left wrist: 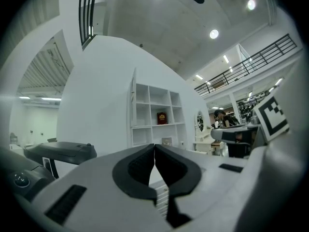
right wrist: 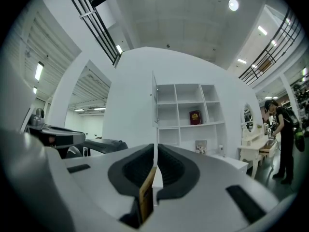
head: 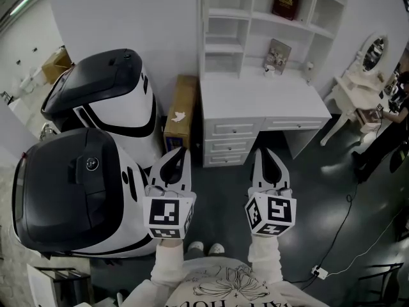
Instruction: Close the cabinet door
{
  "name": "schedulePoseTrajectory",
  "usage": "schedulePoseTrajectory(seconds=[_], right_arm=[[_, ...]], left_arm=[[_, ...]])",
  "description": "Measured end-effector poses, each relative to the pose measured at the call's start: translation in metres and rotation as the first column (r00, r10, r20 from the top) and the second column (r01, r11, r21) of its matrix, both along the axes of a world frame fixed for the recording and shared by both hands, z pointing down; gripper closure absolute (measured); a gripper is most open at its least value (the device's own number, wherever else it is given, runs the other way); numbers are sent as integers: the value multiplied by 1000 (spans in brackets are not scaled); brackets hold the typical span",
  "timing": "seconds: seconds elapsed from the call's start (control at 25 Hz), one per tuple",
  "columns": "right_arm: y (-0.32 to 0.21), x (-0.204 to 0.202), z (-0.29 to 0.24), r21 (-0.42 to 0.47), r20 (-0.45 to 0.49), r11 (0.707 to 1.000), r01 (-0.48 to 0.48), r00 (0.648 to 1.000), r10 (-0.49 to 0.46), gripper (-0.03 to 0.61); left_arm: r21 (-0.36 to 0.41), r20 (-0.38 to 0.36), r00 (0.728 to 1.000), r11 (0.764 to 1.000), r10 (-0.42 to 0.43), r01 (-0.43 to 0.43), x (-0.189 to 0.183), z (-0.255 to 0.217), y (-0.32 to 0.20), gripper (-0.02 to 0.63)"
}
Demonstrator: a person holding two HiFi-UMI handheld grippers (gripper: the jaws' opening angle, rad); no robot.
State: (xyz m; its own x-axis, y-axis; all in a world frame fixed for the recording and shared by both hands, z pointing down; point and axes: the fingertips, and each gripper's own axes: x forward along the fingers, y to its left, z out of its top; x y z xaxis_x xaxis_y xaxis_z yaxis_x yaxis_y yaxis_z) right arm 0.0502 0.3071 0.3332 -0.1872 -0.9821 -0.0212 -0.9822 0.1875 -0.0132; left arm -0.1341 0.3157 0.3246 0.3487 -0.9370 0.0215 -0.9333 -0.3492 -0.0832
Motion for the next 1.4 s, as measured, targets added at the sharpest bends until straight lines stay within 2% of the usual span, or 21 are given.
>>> schedulePoseTrajectory(seconds=[0.4,0.72,0.96,1.4], right_arm=[[-8,25,17,-36,6,999,6,1000,-5,555],[-35,34,21,-44,11,999,0,1000,1,555],[-80,34,22,-35,7,999,3,1000,-3,555],[-192,19,2,-6,-27,1000,17,999,-18,555]], left_arm=[[-27,2,1000,999,-30,30,16,13,1,609],[-39,2,1000,999,-31,31,23,19,-27,609],[-34,-3,1000,999,-28,28,25,22,-72,609],[-11,-26,1000,1000,-11,11,21,8,-188,609]])
